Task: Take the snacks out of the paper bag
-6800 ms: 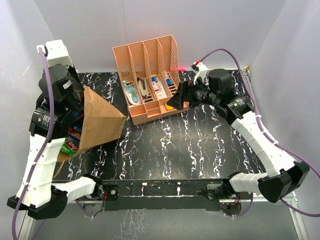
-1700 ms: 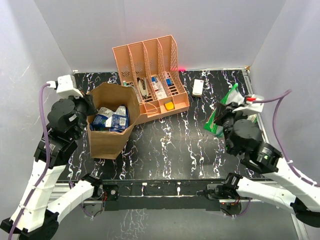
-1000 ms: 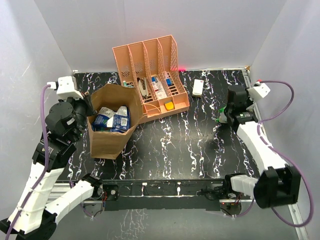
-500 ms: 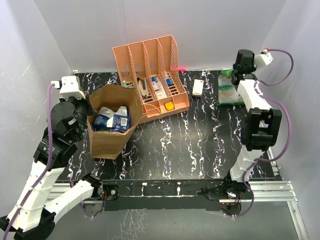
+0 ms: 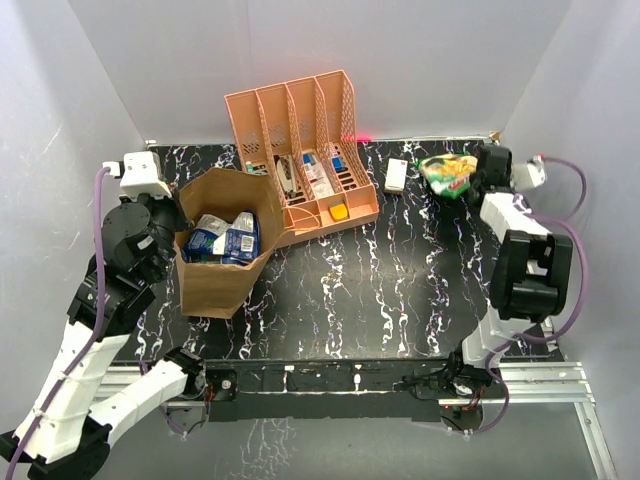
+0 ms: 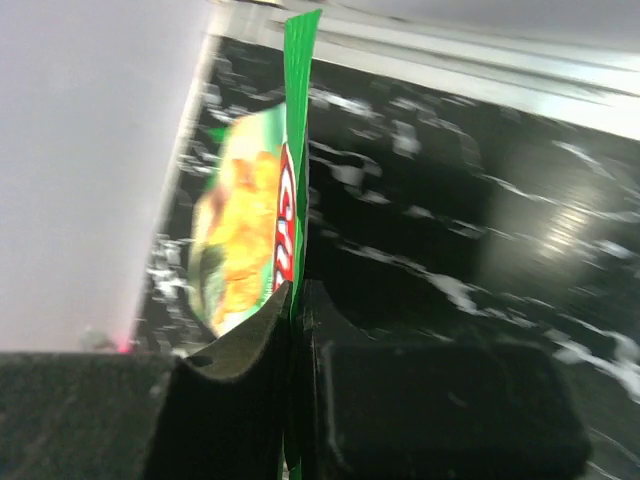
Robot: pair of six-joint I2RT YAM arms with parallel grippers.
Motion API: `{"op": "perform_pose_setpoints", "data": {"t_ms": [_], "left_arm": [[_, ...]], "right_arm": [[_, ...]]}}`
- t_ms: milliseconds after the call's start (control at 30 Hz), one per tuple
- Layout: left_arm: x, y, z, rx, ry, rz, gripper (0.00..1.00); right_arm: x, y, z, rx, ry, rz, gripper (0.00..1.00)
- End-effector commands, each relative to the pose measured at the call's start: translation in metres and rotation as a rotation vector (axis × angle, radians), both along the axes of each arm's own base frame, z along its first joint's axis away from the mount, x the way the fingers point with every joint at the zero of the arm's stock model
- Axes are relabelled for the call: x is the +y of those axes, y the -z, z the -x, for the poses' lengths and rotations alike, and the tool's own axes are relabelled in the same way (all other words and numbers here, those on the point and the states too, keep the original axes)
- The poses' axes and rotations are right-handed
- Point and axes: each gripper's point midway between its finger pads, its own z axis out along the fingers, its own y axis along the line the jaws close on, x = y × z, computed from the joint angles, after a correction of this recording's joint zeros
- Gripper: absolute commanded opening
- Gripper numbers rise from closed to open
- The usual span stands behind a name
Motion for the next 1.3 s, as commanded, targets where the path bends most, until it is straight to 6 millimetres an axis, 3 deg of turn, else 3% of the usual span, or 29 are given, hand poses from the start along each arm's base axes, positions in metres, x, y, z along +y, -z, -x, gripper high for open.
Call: {"op": "perform_pose_setpoints", "data": {"t_ms": [0, 100, 200, 333, 500, 633, 733, 867, 1000, 1133, 1267], "left_arm": [[-0.004, -0.017, 0.003, -0.046, 0.026, 0.041, 0.00], [-0.007, -0.018, 0.002, -0.046, 0.039, 0.048, 0.00], [-0.010, -0.018, 0.001, -0.050, 0.052, 0.053, 0.00], [-0.019, -0.019, 0.001, -0.056, 0.100, 0.064, 0.00], [-0.027, -0.017, 0.003, -0.055, 0.143, 0.091, 0.00], [-0.023, -0.013, 0.003, -0.055, 0.109, 0.128, 0.00], [-0.012, -0.009, -0.004, -0.027, 0.009, 0.156, 0.00], [0.001, -0.023, -0.011, 0.015, -0.101, 0.134, 0.00], [0.007, -0.023, -0.017, 0.031, -0.150, 0.082, 0.00], [0.006, -0.024, -0.025, 0.016, -0.154, 0.033, 0.00], [0.006, -0.035, -0.040, -0.024, -0.155, -0.089, 0.00]], "right_arm": [[-0.014, 0.019, 0.058, -0.020, 0.133, -0.065, 0.08], [-0.015, 0.051, 0.103, 0.044, 0.164, -0.068, 0.09], [-0.013, 0.069, 0.133, 0.086, 0.151, -0.056, 0.11], [-0.009, 0.080, 0.167, 0.125, 0.115, -0.036, 0.33], [-0.007, 0.056, 0.199, 0.098, 0.059, 0.042, 0.70], [0.008, 0.017, 0.208, 0.029, -0.069, 0.129, 0.86], [0.035, -0.011, 0.200, -0.040, -0.262, 0.174, 0.88], [0.096, -0.036, 0.183, -0.150, -0.629, 0.144, 0.90], [0.162, -0.037, 0.177, -0.142, -0.936, 0.041, 0.90], [0.224, -0.037, 0.177, -0.054, -1.145, 0.102, 0.93], [0.264, -0.039, 0.187, -0.065, -1.268, 0.084, 0.94]]}}
